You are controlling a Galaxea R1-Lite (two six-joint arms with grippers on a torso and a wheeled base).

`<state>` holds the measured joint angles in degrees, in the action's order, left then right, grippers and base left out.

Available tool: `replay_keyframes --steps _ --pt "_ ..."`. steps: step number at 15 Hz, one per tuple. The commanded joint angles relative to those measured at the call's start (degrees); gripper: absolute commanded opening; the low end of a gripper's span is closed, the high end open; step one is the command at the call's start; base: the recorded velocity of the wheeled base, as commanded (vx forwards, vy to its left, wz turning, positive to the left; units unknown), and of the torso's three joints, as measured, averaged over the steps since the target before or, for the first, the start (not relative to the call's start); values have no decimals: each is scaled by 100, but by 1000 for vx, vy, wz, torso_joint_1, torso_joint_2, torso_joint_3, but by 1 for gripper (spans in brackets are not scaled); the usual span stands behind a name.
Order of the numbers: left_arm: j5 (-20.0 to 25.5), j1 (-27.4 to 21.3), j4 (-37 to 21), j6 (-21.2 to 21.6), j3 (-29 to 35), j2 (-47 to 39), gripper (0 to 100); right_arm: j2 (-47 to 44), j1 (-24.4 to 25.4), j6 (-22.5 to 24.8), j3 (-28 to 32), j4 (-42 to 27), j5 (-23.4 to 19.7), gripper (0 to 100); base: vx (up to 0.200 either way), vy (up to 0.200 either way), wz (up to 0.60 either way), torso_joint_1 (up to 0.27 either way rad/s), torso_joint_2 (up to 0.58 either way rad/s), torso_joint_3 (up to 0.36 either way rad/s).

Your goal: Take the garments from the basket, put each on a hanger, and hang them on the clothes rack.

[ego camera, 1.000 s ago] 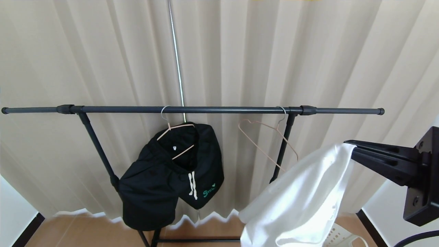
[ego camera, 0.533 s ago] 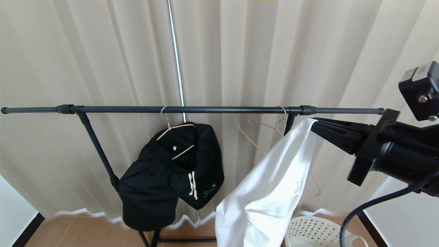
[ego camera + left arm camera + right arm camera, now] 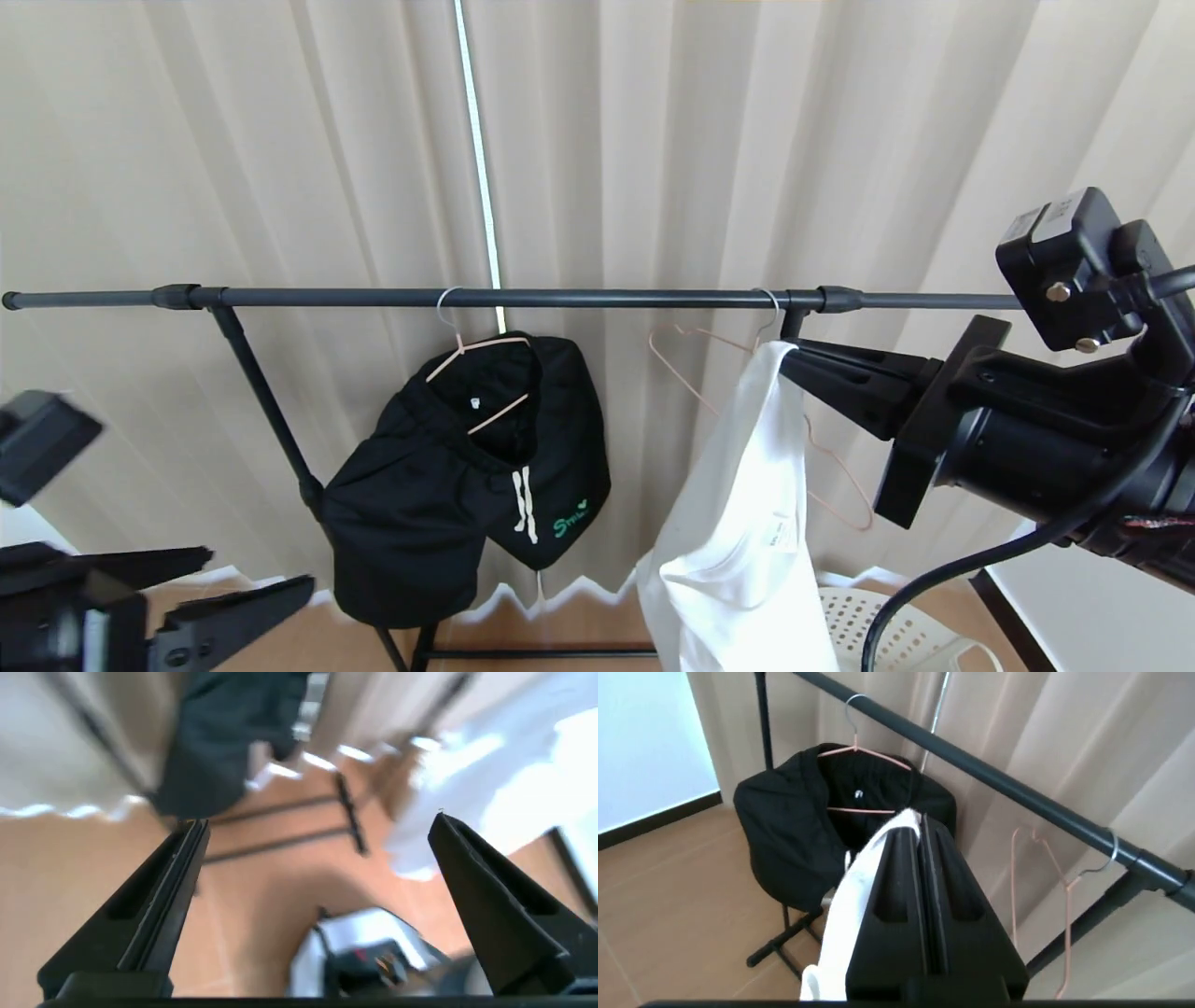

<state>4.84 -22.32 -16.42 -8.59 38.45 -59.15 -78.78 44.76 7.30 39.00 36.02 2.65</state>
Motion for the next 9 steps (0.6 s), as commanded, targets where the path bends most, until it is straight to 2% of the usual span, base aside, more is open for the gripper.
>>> replay_keyframes --steps 1,2,3,5,9 --pt "26 -1336 -309 -468 866 -2057 100 29 199 -159 -6 63 8 0 0 0 0 0 0 0" --pt "26 -1354 -309 -468 875 -2083 100 20 199 -168 -6 72 8 0 0 0 0 0 0 0" --pt "17 -1697 -283 -485 945 -2461 100 11 305 -379 20 115 8 0 0 0 0 0 0 0" --pt "17 -2118 324 -547 936 -2971 100 -15 454 -423 -6 115 -1 0 0 0 0 0 0 0" --pt "35 -2505 957 -723 936 -3340 100 -156 841 -651 -6 124 8 0 0 0 0 0 0 0"
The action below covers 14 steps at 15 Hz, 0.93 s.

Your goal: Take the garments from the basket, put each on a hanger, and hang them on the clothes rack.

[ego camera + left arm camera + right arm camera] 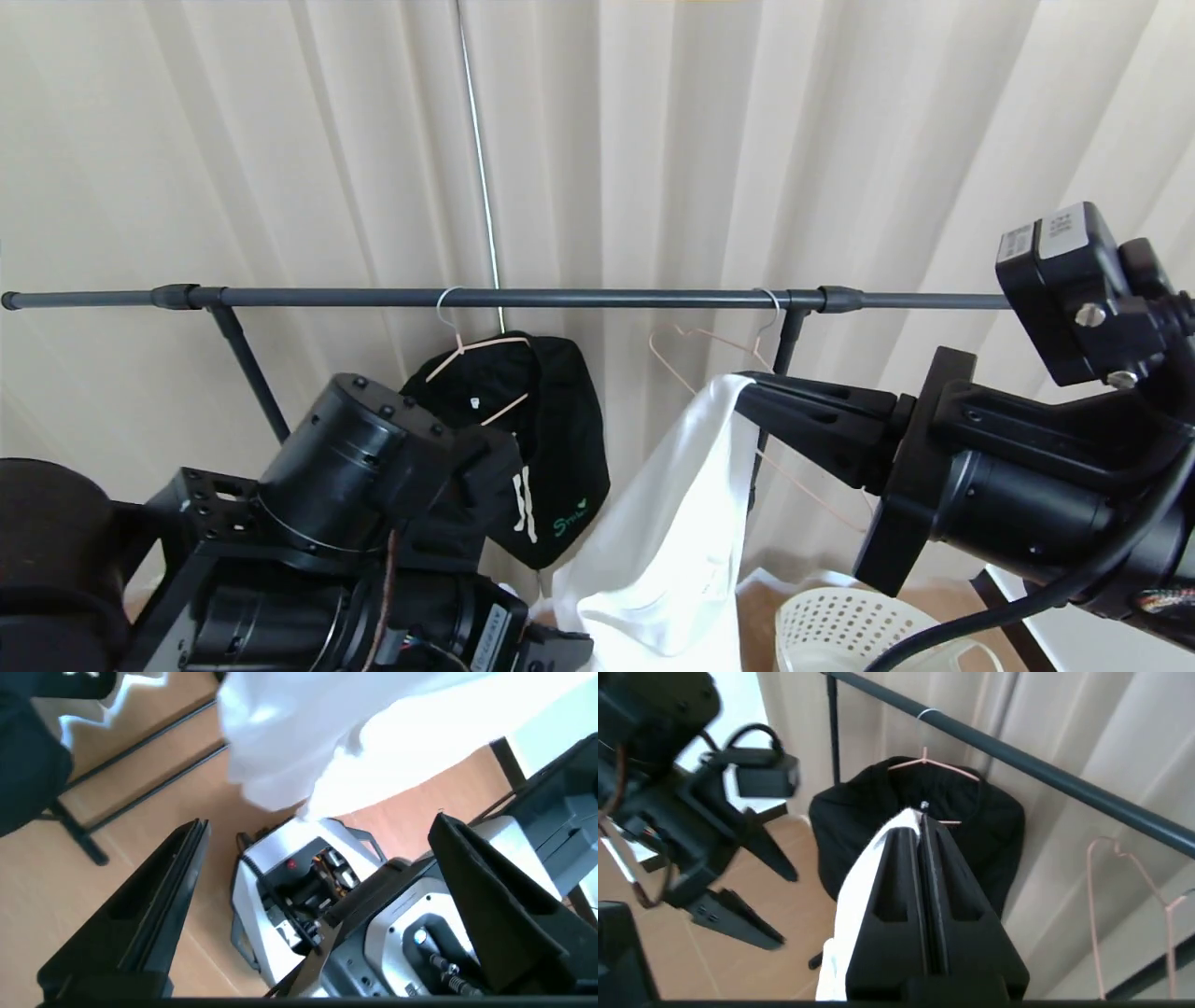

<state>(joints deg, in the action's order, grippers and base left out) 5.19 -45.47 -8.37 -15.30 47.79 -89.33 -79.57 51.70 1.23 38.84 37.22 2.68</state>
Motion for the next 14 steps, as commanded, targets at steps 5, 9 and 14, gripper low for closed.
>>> replay_keyframes --steps 5,9,14 --pt "-10 -313 398 -78 -6 -515 100 -32 446 -149 45 75 22 0 0 0 0 0 0 0" --pt "-1 -137 908 -78 11 -858 100 -6 560 -141 -26 321 13 0 0 0 0 0 0 0" --pt "-10 -146 1040 -78 -6 -1350 100 293 552 -123 -26 312 4 0 0 0 0 0 0 0"
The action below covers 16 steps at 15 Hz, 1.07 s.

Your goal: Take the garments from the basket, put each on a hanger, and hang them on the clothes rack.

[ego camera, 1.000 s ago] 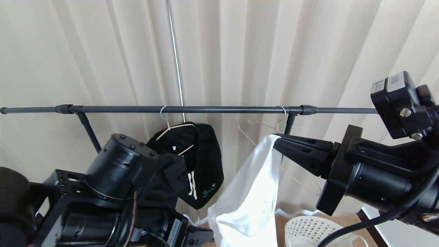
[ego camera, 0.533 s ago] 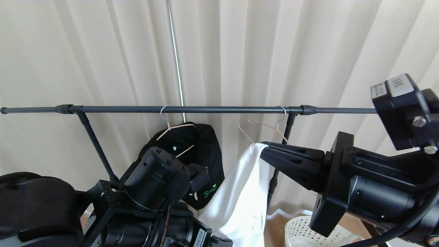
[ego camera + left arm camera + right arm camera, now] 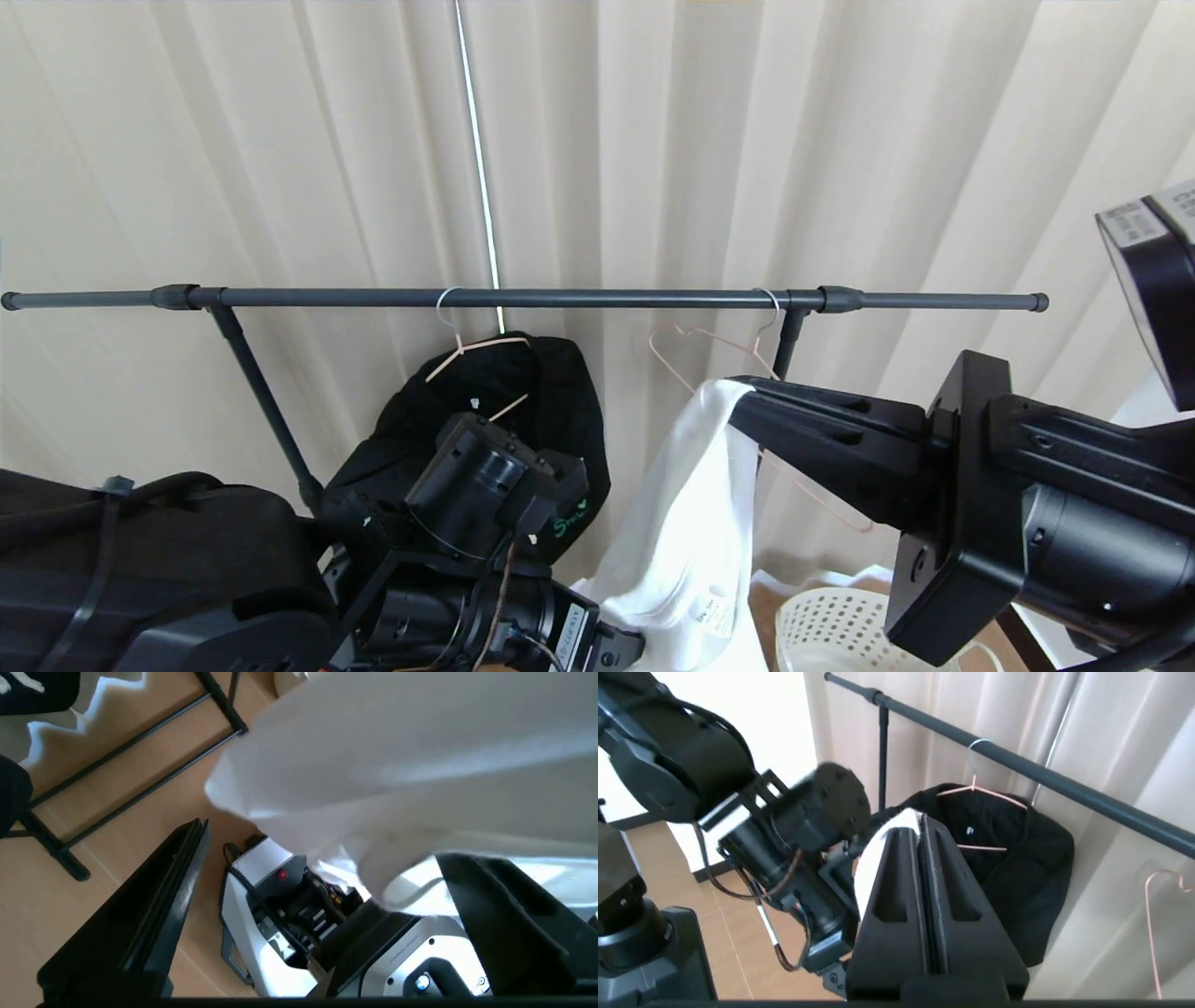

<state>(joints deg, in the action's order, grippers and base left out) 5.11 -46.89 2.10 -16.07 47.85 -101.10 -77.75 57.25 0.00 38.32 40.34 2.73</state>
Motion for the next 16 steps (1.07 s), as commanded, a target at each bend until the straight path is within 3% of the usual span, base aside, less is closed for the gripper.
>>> replay_keyframes --steps 1,3,4,8,11,16 --pt "-1 -5 -8 -2 -12 -174 100 111 -3 0 27 0 -1 0 0 0 0 0 0 0" --pt "-54 4 -8 -2 -12 -270 100 190 -29 0 36 -26 8 0 0 0 0 0 0 0" --pt "-71 30 -16 -10 -12 -226 0 190 -82 9 36 -35 17 0 0 0 0 0 0 0" --pt "-247 65 -60 -134 -12 565 0 120 -574 70 18 -96 43 0 0 0 0 0 0 0" --pt "-1082 153 -491 -204 23 1224 0 -3 -1049 536 -26 -193 78 0 0 0 0 0 0 0" --pt "-1943 224 -1581 -90 902 1681 0 50 -1216 844 282 -1432 957 0 0 0 0 0 0 0"
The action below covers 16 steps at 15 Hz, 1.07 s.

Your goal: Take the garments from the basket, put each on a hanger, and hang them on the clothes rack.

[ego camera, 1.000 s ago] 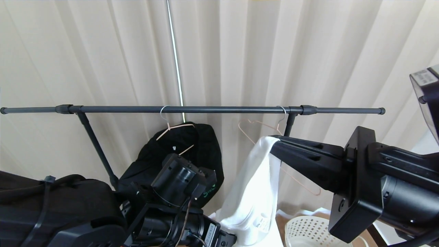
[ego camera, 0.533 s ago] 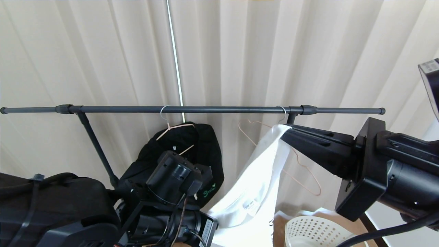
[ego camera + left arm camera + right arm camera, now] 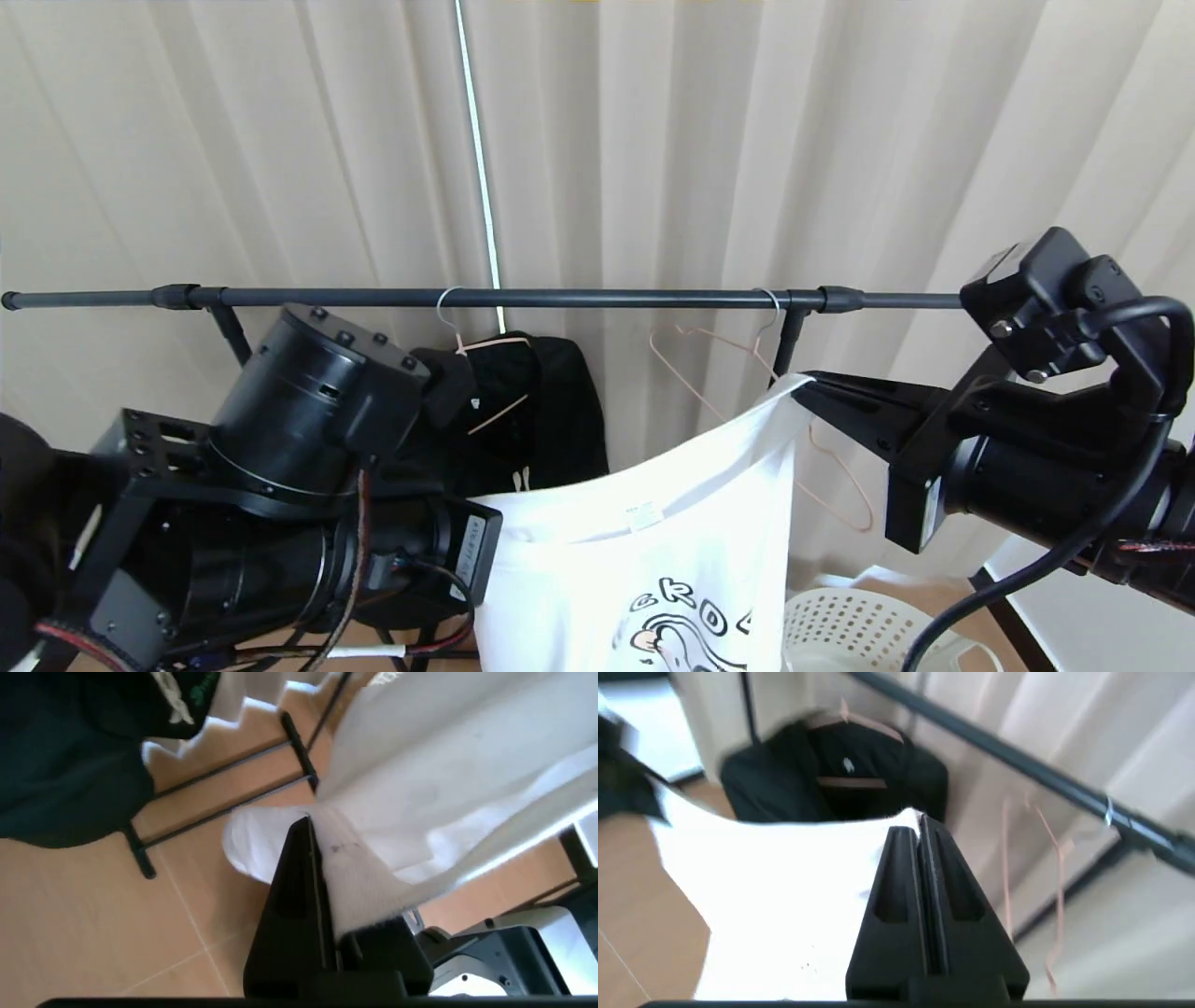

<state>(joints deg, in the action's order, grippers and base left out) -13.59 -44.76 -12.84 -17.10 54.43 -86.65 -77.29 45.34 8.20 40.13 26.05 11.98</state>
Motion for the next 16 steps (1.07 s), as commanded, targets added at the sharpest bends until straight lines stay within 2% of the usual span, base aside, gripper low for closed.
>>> replay_keyframes --steps 1,2,4,5,7,9,12,16 --pt "-223 12 -193 84 349 254 0 -6 -25 23 214 -241 182 0 0 0 0 0 0 0" --pt "-276 12 -202 260 375 386 0 -14 -25 23 373 -592 410 0 0 0 0 0 0 0" --pt "-319 161 -202 814 428 482 0 -23 -7 -29 654 -953 498 0 0 0 0 0 0 0" --pt "-416 161 -202 858 481 491 0 -23 1 -152 794 -1014 498 0 0 0 0 0 0 0" --pt "-609 179 -202 849 674 518 0 -14 1 -697 1234 -1454 507 0 0 0 0 0 0 0" --pt "-592 179 -202 858 639 764 0 21 1 -1023 1383 -1594 507 0 0 0 0 0 0 0" --pt "-583 179 -167 858 736 764 0 82 10 -1031 1401 -1533 507 0 0 0 0 0 0 0" --pt "-566 196 -175 911 1377 676 0 100 133 -1049 1383 -1225 498 0 0 0 0 0 0 0"
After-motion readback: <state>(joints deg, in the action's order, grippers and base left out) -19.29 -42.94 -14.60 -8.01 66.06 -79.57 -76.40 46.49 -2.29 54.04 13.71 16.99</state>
